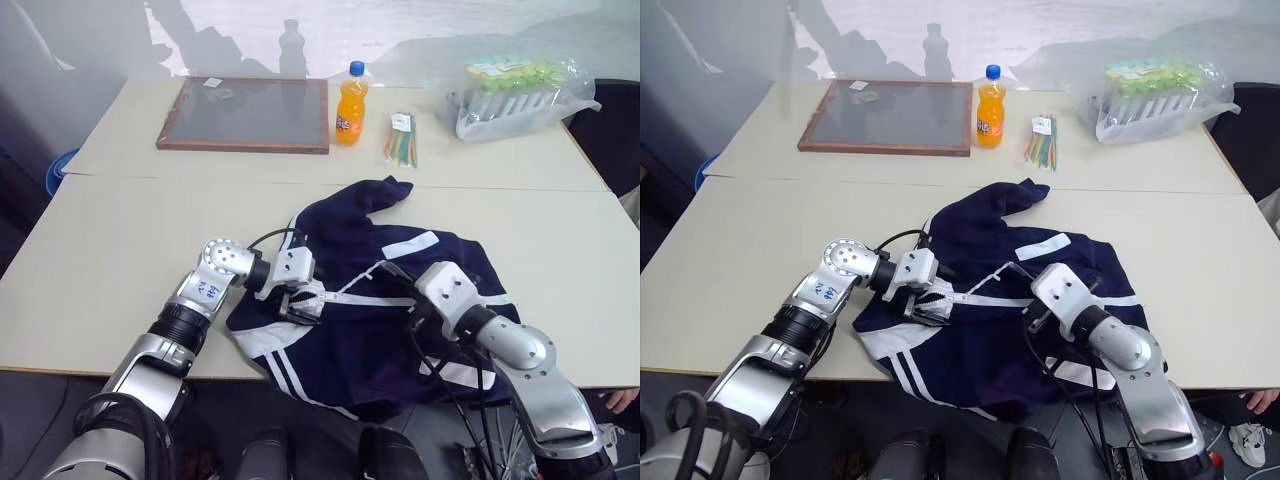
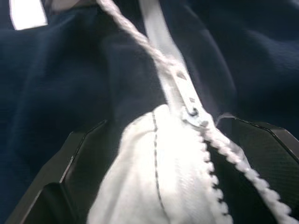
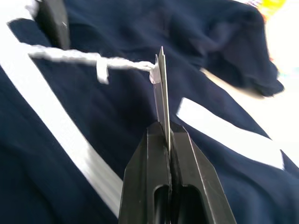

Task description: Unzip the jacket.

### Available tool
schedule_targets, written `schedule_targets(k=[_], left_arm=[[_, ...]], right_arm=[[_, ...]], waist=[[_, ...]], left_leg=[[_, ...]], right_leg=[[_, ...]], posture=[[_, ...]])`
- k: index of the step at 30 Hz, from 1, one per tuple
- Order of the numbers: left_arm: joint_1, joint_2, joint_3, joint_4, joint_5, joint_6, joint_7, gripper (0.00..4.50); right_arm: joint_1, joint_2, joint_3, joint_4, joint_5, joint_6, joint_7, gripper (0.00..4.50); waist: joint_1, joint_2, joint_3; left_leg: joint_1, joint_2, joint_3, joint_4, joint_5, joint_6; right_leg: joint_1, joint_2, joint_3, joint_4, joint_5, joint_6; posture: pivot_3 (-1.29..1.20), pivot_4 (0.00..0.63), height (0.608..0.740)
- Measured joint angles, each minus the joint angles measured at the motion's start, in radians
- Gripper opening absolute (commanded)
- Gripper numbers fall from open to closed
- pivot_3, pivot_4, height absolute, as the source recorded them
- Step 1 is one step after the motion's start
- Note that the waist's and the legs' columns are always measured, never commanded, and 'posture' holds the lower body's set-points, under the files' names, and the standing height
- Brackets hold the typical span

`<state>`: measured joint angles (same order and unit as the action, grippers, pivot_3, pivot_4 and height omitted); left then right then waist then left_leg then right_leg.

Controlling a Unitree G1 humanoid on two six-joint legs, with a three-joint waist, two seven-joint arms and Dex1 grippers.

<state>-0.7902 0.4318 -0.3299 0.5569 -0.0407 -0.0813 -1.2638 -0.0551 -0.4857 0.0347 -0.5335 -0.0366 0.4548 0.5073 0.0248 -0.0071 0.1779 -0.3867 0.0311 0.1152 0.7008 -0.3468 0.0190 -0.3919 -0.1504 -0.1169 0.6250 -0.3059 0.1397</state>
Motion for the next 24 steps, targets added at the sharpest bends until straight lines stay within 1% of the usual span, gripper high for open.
schedule_targets(k=[4, 14, 21, 24], left_arm=[[-0.026, -0.013, 0.009, 0.075, 0.000, -0.046, 0.004, 4.50], [-0.038, -0.023, 0.018, 0.123, 0.000, -0.087, 0.005, 4.50], [-0.056, -0.021, 0.019, 0.126, 0.001, -0.057, 0.004, 4.50], [-0.057, -0.005, 0.021, 0.122, 0.001, -0.052, -0.003, 4.50]], right_arm=[[0.037, 0.015, -0.052, -0.032, 0.009, 0.012, -0.038, 0.01], [0.094, 0.072, -0.160, -0.094, 0.041, 0.070, -0.127, 0.01], [0.099, 0.063, -0.148, -0.095, 0.054, 0.071, -0.119, 0.01], [0.097, 0.066, -0.156, -0.094, 0.050, 0.072, -0.148, 0.01]], waist=[[0.000, 0.000, -0.002], [0.000, 0.000, -0.003], [-0.002, 0.000, -0.004], [-0.004, 0.000, -0.003]], left_leg=[[0.000, 0.000, 0.000, 0.000, 0.000, 0.000], [0.001, 0.000, 0.000, 0.000, 0.000, 0.000], [0.000, 0.000, 0.000, 0.000, 0.000, 0.000], [0.000, 0.000, 0.000, -0.001, 0.000, 0.000]], right_leg=[[0.000, 0.000, 0.000, 0.001, 0.000, 0.000], [0.000, 0.000, 0.001, 0.001, 0.000, 0.000], [-0.001, 0.000, 0.001, 0.001, 0.000, 0.000], [-0.001, 0.000, 0.001, 0.001, 0.000, 0.000]], posture=[[0.00, 0.150, 0.740], [0.00, 0.150, 0.740], [0.00, 0.150, 0.740], [0.00, 0.150, 0.740]])
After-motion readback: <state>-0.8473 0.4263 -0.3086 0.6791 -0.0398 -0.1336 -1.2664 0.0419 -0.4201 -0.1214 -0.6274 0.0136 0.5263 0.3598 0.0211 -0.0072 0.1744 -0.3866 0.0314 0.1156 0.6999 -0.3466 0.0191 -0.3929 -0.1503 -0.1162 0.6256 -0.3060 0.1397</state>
